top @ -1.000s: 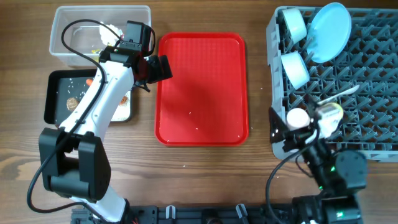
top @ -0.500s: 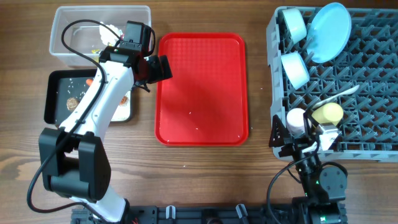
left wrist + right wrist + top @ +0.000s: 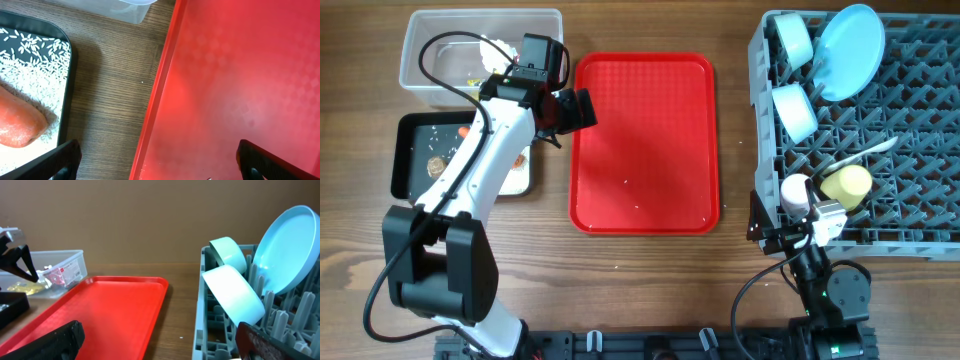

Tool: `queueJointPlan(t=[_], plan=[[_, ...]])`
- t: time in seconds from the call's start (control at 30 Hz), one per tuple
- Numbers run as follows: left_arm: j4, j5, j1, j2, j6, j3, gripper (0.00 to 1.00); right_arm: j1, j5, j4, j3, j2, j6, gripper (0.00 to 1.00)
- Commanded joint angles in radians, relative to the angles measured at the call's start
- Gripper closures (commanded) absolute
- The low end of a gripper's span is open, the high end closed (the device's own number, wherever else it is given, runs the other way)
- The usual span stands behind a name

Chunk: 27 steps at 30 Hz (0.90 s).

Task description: Sort waste into correct bins and load items into the dishwasher rack

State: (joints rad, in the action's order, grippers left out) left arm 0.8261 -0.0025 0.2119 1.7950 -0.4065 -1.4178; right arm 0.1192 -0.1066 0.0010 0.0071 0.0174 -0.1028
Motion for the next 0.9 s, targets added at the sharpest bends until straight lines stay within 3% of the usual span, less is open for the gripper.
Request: queueJointPlan(t=[0.0, 0.63, 0.87], plan=[[-0.002, 0.002, -0.006, 0.0, -0.014, -0.003, 0.0, 0.006, 0.014, 0.006, -0.002, -0.013, 0.024, 0.0], [-0.002, 0.001, -0.006, -0.005, -0.013, -0.003, 0.0, 0.006, 0.014, 0.006, -0.002, -0.013, 0.024, 0.0], [0.006, -0.045, 0.035, -0.134, 0.01, 0.0, 0.0, 0.006, 0.014, 0.005, -0.002, -0.013, 0.024, 0.0]])
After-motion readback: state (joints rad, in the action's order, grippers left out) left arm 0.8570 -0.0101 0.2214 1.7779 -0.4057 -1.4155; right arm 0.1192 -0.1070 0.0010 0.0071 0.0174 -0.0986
